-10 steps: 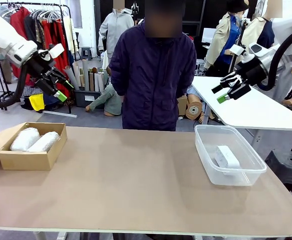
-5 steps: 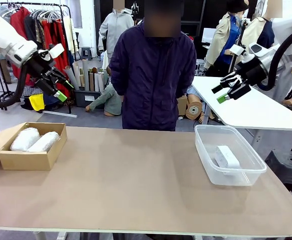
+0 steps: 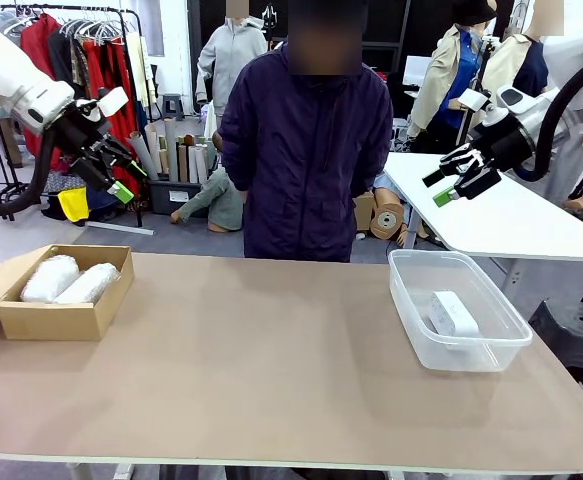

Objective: Separate and place wrapped and unwrapped clocks.
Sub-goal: If the picked Digital clock is wrapped, place it in the Package Box ; if not, place it in the Organizing box.

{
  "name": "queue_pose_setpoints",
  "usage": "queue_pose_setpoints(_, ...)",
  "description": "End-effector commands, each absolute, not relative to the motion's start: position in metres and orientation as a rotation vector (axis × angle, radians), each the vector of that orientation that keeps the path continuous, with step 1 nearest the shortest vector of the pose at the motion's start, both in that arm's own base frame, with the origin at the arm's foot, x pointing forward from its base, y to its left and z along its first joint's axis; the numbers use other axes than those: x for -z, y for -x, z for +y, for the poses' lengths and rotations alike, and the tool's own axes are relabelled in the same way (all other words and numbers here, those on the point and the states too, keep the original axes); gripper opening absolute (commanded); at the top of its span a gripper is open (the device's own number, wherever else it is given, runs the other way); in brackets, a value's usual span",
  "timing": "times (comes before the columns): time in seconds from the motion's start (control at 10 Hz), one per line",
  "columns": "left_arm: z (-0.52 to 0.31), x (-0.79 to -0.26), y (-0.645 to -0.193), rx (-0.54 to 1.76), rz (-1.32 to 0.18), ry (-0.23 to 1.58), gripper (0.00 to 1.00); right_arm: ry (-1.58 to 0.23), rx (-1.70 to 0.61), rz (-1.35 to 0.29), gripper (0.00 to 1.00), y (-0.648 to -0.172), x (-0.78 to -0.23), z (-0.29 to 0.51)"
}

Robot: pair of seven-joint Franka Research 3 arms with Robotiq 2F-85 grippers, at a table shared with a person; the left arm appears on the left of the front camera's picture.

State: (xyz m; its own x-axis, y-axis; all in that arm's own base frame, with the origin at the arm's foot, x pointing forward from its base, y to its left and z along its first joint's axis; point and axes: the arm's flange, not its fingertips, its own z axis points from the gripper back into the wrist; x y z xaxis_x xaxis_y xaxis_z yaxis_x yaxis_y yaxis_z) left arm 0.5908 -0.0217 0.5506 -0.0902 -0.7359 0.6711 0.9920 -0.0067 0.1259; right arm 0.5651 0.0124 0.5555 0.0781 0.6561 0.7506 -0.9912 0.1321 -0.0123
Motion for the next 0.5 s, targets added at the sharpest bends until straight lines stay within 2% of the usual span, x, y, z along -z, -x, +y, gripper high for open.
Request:
queue_pose_setpoints(0.0, -0.0215, -0.5514, -0.5904, 1.555, -0.681, 0.486, 1.0, -0.598, -1.355, -0.704, 1.0, -0.5641, -0.5565, 0.0132)
queue_pose_setpoints(0.4, -0.0215, -0.5514, -0.5904, 1.555, -0.681, 0.486, 1.0, -0.598, -1.355, -0.704, 1.0, -0.5641, -0.5565, 0.0132)
